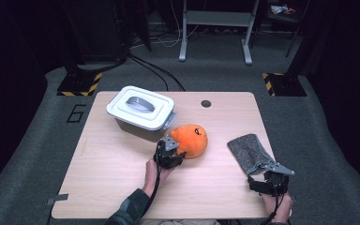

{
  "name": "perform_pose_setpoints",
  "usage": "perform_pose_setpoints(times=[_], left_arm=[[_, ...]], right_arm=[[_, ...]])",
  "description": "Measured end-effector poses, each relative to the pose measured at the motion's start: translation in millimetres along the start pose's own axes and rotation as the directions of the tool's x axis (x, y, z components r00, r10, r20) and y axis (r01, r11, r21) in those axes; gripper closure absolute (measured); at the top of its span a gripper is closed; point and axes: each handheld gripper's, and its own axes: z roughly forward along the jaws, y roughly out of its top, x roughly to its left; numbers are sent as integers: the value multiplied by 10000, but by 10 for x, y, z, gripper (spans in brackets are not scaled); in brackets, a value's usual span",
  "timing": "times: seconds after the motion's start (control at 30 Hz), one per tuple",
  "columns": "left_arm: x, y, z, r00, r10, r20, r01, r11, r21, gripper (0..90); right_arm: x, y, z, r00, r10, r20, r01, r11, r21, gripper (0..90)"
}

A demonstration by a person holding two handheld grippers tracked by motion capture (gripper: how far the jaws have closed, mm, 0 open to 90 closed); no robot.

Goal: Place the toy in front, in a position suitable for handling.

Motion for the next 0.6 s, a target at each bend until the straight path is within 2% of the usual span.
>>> perform_pose_setpoints(times=[0.27, 0.3, 0.37, 0.43, 0.6], left_arm=[[31, 20, -21, 9996, -28, 292, 44, 9985, -545, 730], [31, 33, -25, 9991, -142, 391, 173, 9965, -814, 737], [22, 58, -49, 9987, -166, 477, 215, 9942, -1052, 747], [24, 75, -64, 9982, -155, 581, 220, 9933, -1136, 754], [-29, 143, -155, 9944, -216, 1036, 388, 9852, -1667, 760]], right_arm=[[-2, -1, -2, 10000, 14, -15, -14, 10000, -10, 38], [-2, -1, -2, 10000, 15, -13, -15, 10000, -15, 38], [4, -2, -5, 10000, 84, 4, -84, 10000, 0, 40], [4, -3, -7, 10000, 86, 9, -86, 10000, 21, 41], [3, -3, -8, 10000, 77, 14, -77, 10000, 24, 43]])
